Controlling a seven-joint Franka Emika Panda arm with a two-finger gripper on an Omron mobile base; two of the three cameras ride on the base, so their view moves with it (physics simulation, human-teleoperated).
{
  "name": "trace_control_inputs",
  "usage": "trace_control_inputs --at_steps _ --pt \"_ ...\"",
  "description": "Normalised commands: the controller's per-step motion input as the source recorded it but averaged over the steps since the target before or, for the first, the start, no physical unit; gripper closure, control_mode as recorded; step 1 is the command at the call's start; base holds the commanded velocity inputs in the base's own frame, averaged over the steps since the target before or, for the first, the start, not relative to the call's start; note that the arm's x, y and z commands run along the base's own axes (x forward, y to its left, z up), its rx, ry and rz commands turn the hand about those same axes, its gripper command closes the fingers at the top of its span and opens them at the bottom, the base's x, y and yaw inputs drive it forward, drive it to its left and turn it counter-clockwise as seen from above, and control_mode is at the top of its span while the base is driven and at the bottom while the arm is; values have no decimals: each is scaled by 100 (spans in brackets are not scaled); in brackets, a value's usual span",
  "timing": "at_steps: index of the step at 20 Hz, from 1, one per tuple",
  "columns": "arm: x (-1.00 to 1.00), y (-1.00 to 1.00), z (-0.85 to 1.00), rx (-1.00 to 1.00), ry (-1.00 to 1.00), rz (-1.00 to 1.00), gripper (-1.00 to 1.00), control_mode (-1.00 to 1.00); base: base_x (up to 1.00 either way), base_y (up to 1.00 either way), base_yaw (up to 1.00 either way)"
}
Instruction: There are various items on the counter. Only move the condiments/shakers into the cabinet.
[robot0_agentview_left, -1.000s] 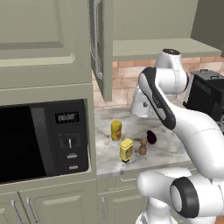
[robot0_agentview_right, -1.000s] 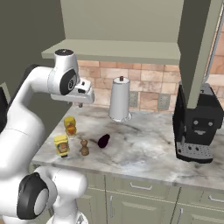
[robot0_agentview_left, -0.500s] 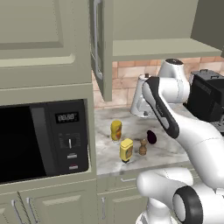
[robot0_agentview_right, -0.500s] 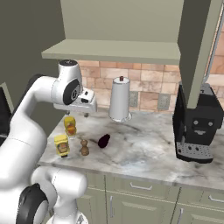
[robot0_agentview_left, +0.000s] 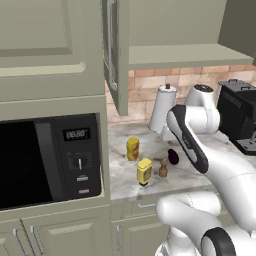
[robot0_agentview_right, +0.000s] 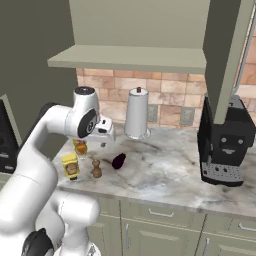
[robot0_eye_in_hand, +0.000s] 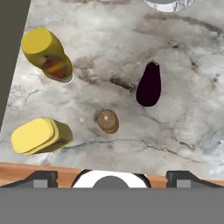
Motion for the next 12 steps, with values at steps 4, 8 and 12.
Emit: trace_control_inputs --at_steps 4,8,12 --pt "-7 -48 -35 9 -9 23 -100 -100 0 0 0" --pt "-3 -64 -33 20 -8 29 -100 -100 0 0 0" --pt "0 -34 -30 31 -17 30 -100 -100 0 0 0"
